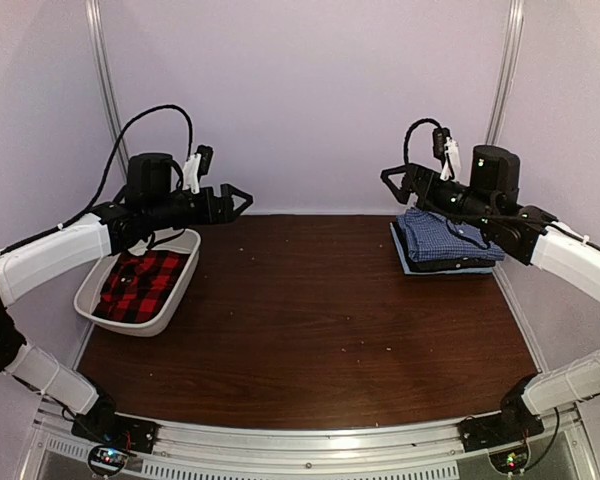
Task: Fold and stack the long sleeve shirts
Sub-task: Pick up the crumpled shirt from the bin.
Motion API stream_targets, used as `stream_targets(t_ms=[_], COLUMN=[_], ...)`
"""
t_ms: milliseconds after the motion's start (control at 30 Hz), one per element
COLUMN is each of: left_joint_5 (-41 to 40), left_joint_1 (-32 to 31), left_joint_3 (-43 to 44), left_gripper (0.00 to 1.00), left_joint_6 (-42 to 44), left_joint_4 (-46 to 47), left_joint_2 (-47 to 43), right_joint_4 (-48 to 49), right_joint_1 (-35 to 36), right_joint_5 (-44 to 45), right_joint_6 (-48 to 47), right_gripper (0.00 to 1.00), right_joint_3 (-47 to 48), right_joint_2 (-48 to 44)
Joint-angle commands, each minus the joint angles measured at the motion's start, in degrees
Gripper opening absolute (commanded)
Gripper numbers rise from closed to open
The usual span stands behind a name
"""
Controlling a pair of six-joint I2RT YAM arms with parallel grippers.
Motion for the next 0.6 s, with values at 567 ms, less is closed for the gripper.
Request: stream_targets(t_ms=[567], left_joint_5=[-19.9], left_joint_1=[1.0], left_joint_3=[1.4], left_gripper=[0.98], left_joint_6=[-1.1], left_joint_4=[-9.6], left_joint_2=[0.4], right_joint_4=[-2.2], right_joint_1=[0.3], right_joint_5=[-1.0], right_joint_6=[-4.9], right_gripper=[1.00], right_joint_3=[1.3], right_joint_2=[1.1])
